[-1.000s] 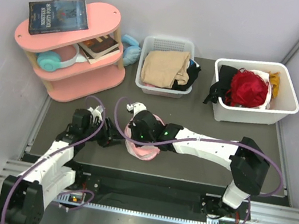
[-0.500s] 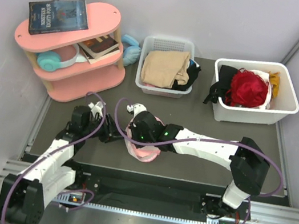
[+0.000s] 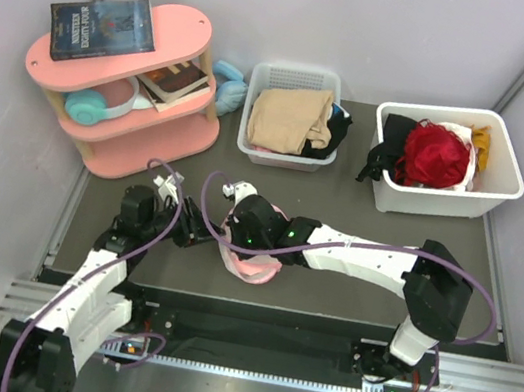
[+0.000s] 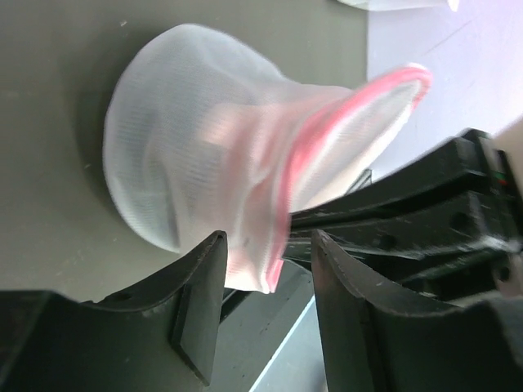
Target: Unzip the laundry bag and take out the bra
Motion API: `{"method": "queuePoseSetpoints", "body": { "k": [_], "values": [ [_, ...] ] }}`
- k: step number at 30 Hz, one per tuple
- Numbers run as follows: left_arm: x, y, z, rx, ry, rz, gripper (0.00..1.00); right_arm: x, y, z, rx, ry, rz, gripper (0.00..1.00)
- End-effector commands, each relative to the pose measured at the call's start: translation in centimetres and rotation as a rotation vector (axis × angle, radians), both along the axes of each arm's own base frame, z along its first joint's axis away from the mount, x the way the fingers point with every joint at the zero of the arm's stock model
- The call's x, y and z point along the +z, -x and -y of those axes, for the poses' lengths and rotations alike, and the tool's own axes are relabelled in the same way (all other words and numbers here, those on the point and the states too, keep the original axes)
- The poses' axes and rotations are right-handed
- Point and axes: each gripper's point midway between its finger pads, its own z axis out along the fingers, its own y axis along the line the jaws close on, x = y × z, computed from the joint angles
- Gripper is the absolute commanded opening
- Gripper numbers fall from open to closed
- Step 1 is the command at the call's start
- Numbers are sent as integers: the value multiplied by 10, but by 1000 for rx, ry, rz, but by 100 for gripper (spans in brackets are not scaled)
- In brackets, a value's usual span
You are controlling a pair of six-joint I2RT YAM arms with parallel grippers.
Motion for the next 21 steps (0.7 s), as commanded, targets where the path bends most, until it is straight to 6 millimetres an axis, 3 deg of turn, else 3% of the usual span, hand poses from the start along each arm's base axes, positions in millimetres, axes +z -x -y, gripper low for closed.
{"method": "queuePoseSetpoints", "body": {
  "k": [1, 14, 18, 21],
  "values": [
    [-4, -9, 0, 0, -18, 15, 50, 24, -6, -1, -19, -56, 22, 0],
    [-2, -23, 3, 6, -19, 35, 32, 26, -2, -3, -7, -70, 10, 0],
    [-3, -24, 8, 5, 0, 40, 19, 31, -1, -3, 1, -85, 6, 0],
    [-5, -26, 8, 20, -5, 33, 0, 40, -2, 0, -2, -107, 3, 0]
  ]
}}
